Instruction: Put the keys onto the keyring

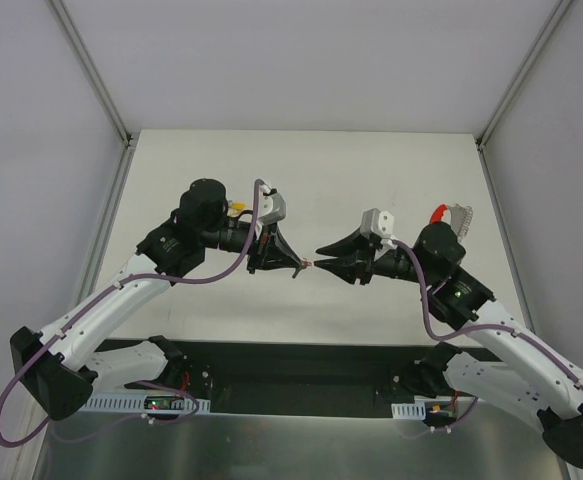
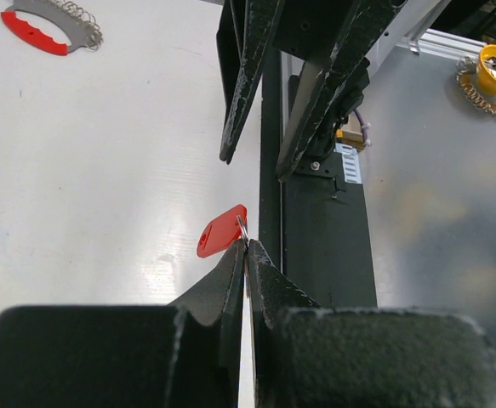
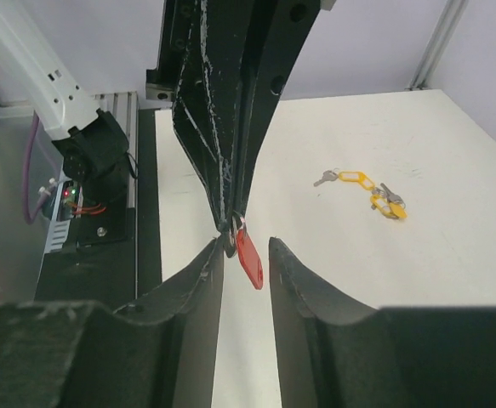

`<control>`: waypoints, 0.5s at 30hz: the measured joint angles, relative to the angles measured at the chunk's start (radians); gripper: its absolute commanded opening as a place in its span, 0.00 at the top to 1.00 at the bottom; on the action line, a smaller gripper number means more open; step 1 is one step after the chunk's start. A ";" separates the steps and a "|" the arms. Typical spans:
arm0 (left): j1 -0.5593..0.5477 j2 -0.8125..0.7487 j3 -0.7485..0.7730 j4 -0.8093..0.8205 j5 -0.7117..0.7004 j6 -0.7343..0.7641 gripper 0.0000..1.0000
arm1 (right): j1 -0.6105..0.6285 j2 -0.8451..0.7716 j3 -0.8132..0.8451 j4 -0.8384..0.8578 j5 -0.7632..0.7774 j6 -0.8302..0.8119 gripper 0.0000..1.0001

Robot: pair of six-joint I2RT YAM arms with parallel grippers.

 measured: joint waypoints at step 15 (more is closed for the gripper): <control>0.000 0.019 0.038 -0.114 0.050 0.076 1.00 | 0.000 0.151 0.104 -0.141 -0.162 -0.077 0.70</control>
